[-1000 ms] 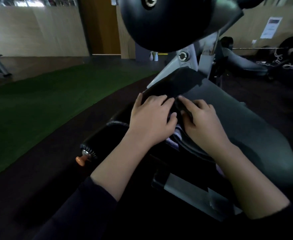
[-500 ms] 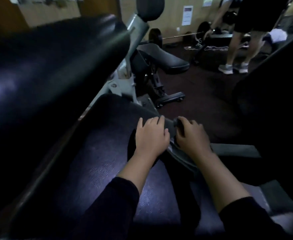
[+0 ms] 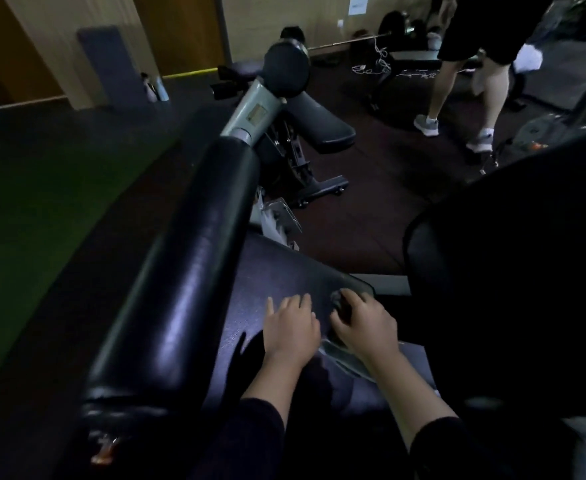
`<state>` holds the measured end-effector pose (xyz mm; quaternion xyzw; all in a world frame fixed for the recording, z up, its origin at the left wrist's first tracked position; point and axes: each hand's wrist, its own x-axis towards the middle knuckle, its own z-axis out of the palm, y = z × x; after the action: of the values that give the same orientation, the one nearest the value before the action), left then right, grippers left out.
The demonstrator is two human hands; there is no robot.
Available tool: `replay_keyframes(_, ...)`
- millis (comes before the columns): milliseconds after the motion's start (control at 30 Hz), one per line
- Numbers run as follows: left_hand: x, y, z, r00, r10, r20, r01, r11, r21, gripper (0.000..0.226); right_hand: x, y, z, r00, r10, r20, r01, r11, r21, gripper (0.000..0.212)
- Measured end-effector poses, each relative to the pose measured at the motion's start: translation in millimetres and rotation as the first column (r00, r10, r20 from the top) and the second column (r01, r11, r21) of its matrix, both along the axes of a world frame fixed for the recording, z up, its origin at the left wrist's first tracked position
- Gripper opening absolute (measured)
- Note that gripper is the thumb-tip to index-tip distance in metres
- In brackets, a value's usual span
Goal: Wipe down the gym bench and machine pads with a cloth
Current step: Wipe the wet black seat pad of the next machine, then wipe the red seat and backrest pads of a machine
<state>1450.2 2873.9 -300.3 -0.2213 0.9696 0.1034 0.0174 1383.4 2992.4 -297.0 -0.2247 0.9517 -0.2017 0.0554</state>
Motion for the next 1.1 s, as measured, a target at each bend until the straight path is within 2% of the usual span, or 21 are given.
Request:
replay_keyframes(133, 40.7, 26.8, 66.6, 0.998, -0.028, 0.059, 0.027, 0.999, 0.024, 0.046, 43.0, 21.4, 63.7, 0.999, 0.034, 0.026, -0.035, 0.998, 0.046, 0.041)
replay_keyframes(333, 82.7, 69.0, 150.4, 0.986, -0.092, 0.139, 0.086, 0.995, 0.048, 0.046, 96.3, 66.4, 137.6, 0.999, -0.025, 0.031, 0.022, 0.994, 0.111, 0.037)
replay_keyframes(500, 97.7, 110.5, 181.8, 0.954, -0.249, 0.164, 0.242, 0.968, 0.06, 0.044, 126.9, 113.6, 160.1, 0.988, -0.153, 0.038, 0.149, 0.985, 0.092, 0.038)
replay_keyframes(633, 103.2, 138.0, 183.8, 0.886, -0.42, 0.196, 0.411, 0.908, 0.084, 0.042, 158.4, 147.5, 162.7, 0.948, -0.31, 0.078, 0.298, 0.946, 0.129, 0.046)
replay_keyframes(733, 112.5, 157.7, 179.0, 0.79, -0.573, 0.219, 0.572, 0.817, 0.074, 0.042, 191.5, 168.4, 162.4, 0.869, -0.483, 0.109, 0.467, 0.872, 0.143, 0.048)
replay_keyframes(833, 131.6, 179.2, 173.8, 0.657, -0.716, 0.236, 0.725, 0.686, 0.062, 0.043, 235.5, 186.3, 160.5, 0.785, -0.612, 0.097, 0.586, 0.784, 0.204, 0.042)
replay_keyframes(967, 172.0, 216.0, 165.5, 0.432, -0.867, 0.25, 0.888, 0.458, 0.054, 0.044, 304.0, 211.0, 156.3, 0.613, -0.783, 0.108, 0.755, 0.62, 0.212, 0.038)
replay_keyframes(1100, 221.7, 259.8, 165.1, 0.201, -0.947, 0.249, 0.967, 0.232, 0.102, 0.046, 375.5, 242.0, 158.4, 0.431, -0.893, 0.132, 0.856, 0.451, 0.252, 0.04)
